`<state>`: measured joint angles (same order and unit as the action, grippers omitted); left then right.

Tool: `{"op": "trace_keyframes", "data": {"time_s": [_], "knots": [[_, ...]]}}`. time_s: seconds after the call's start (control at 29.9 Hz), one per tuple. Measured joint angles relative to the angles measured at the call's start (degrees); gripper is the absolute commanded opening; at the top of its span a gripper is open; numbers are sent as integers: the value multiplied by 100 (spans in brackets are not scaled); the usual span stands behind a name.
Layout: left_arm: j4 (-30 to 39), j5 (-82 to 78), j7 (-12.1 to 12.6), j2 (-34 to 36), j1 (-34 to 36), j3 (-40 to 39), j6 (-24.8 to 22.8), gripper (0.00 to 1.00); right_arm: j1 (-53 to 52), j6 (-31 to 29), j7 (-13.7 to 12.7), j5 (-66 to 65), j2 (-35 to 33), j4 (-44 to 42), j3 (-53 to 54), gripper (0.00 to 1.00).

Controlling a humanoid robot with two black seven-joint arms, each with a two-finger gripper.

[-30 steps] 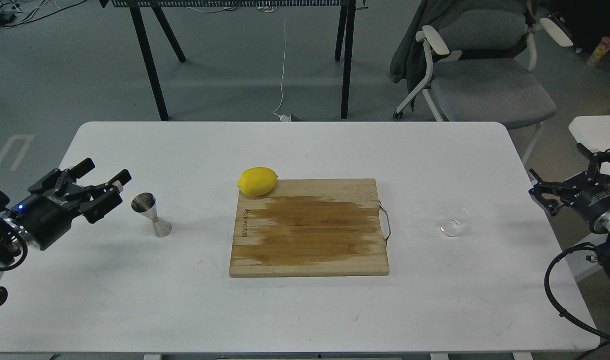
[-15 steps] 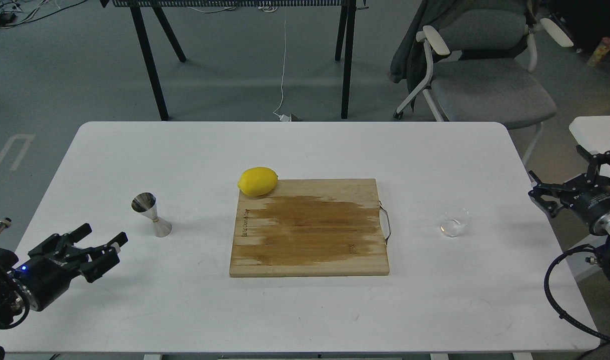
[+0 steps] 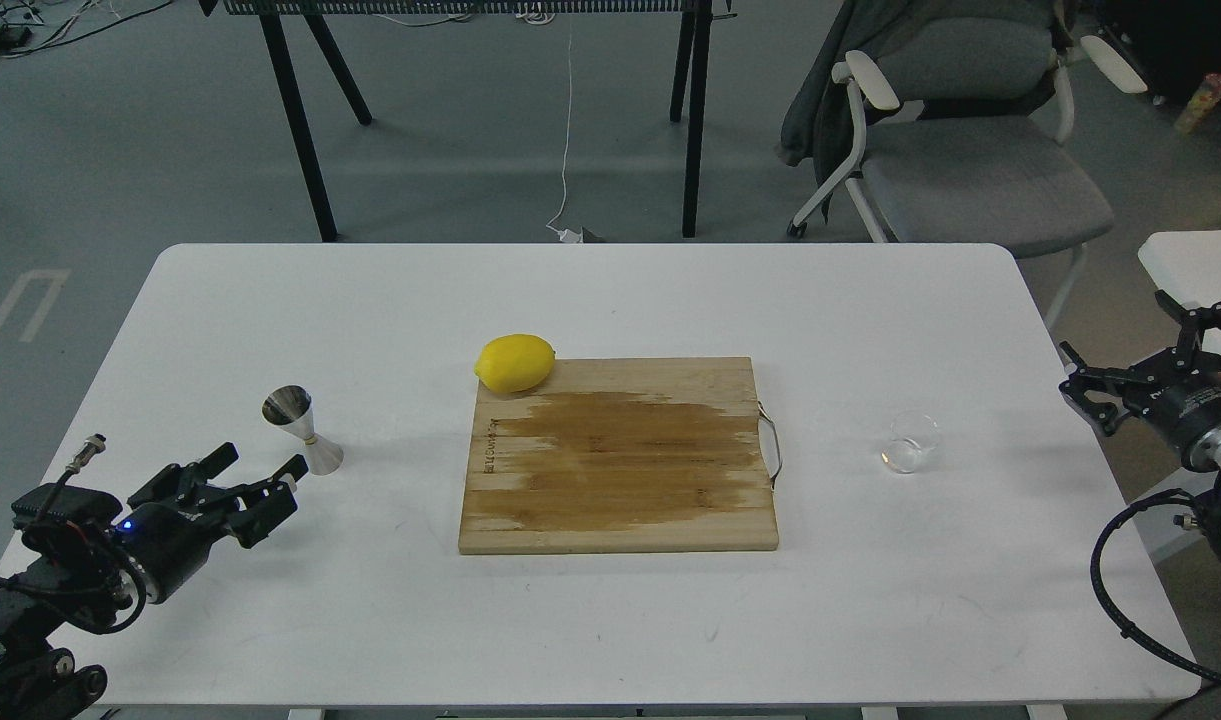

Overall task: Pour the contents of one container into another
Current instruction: 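Close the left gripper around the steel jigger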

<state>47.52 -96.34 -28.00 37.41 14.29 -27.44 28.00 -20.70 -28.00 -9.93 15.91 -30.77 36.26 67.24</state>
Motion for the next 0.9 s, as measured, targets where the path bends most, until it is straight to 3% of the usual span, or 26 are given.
{"op": "trace_keyframes", "data": {"time_s": [0.9], "knots": [[-808, 1, 0, -1010, 555, 20, -1, 95, 22, 0, 0, 2, 0, 3, 6, 100]]}}
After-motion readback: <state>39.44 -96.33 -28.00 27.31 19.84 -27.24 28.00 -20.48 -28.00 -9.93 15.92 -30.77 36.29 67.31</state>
